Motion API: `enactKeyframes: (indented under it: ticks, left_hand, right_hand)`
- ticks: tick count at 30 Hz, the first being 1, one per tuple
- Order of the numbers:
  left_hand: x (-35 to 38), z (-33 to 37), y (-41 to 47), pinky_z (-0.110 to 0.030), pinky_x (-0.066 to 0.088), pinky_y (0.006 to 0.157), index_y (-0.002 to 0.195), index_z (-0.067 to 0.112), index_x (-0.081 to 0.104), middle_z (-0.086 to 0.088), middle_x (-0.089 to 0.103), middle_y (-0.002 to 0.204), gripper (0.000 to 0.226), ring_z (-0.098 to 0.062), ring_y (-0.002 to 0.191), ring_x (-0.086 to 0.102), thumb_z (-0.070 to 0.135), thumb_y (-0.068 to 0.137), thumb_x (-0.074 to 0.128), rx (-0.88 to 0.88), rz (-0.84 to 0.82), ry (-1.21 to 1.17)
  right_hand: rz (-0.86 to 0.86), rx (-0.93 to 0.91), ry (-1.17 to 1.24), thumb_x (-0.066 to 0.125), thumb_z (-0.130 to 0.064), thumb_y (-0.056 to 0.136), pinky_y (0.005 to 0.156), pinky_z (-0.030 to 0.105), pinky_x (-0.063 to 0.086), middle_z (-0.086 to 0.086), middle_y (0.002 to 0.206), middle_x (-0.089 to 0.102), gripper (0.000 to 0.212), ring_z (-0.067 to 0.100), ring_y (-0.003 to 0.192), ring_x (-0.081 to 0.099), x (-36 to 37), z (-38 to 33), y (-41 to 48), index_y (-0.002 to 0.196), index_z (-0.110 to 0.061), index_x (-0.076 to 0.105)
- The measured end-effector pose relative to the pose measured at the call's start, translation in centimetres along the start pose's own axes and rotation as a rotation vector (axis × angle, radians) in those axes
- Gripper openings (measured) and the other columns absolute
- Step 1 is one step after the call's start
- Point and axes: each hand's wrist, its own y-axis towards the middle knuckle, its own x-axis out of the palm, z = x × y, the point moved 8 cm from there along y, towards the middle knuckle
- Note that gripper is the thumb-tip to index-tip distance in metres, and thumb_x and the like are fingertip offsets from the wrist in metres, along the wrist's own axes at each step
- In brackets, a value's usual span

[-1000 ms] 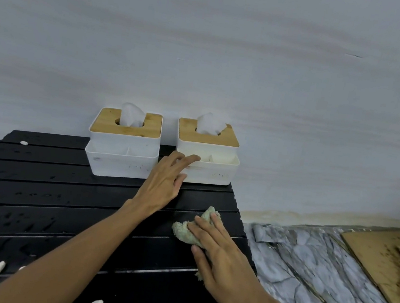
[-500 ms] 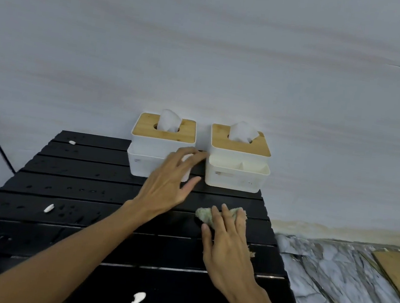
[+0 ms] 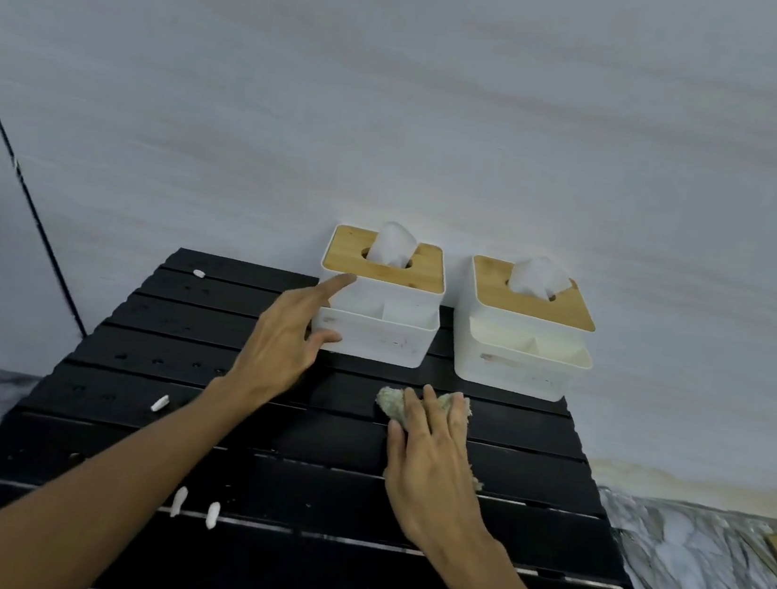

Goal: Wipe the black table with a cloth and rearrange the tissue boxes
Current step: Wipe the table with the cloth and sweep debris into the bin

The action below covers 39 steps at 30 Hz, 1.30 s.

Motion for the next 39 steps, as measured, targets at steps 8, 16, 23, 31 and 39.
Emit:
enactKeyframes:
  ticks: [8, 16, 23, 31, 39]
  left_hand:
    - [-0.8, -0.6, 0.1, -0.050, 0.055, 0.087, 0.120, 0.029, 0.058, 0.002, 0.055, 0.110, 0.041, -0.023, 0.107, 0.052, 0.011, 0.086, 0.072, 0.061, 0.030, -0.093]
    - [-7.1, 1.6, 2.3, -0.046, 0.059, 0.077, 0.108, 0.028, 0.055, -0.001, 0.053, 0.109, 0.031, -0.025, 0.103, 0.052, 0.011, 0.088, 0.071, 0.123, 0.127, -0.071]
    - [-11.8, 2.3, 3.0, -0.038, 0.062, 0.074, 0.109, 0.018, 0.057, -0.006, 0.056, 0.111, 0.029, -0.026, 0.107, 0.054, 0.010, 0.086, 0.073, 0.170, 0.171, -0.028]
    - [-13.4, 1.7, 2.1, -0.017, 0.058, 0.077, 0.109, 0.013, 0.059, -0.006, 0.057, 0.111, 0.028, -0.024, 0.107, 0.055, 0.009, 0.086, 0.074, 0.163, 0.211, -0.051]
    - [-12.7, 1.8, 2.0, -0.032, 0.061, 0.077, 0.109, 0.012, 0.059, -0.002, 0.053, 0.107, 0.027, -0.026, 0.104, 0.055, 0.006, 0.086, 0.072, 0.185, 0.197, -0.066]
  right_hand:
    - [0.028, -0.002, -0.023, 0.017, -0.043, 0.105, 0.128, 0.046, 0.000, 0.011, 0.164, 0.028, 0.059, 0.035, 0.156, 0.004, 1.0, 0.1, 1.6, 0.153, -0.014, 0.035]
    - [0.083, 0.071, -0.055, 0.020, -0.032, 0.105, 0.126, 0.052, 0.006, 0.024, 0.153, 0.041, 0.057, 0.042, 0.150, 0.022, 2.3, -0.2, 6.3, 0.146, -0.001, 0.043]
    - [0.117, 0.149, -0.144, 0.065, -0.017, 0.092, 0.121, 0.053, 0.018, 0.016, 0.128, 0.060, 0.037, 0.037, 0.129, 0.044, 1.3, -1.5, 13.3, 0.125, -0.001, 0.060]
    - [0.137, 0.482, -0.080, 0.052, -0.021, 0.095, 0.120, 0.063, -0.004, 0.026, 0.150, 0.033, 0.051, 0.056, 0.147, 0.006, 4.0, -4.3, 17.8, 0.140, 0.001, 0.042]
    - [-0.005, -0.292, 0.075, 0.043, -0.017, 0.100, 0.116, 0.056, 0.026, 0.019, 0.143, 0.047, 0.038, 0.042, 0.135, 0.032, 7.2, -9.8, 16.8, 0.136, -0.007, 0.053]
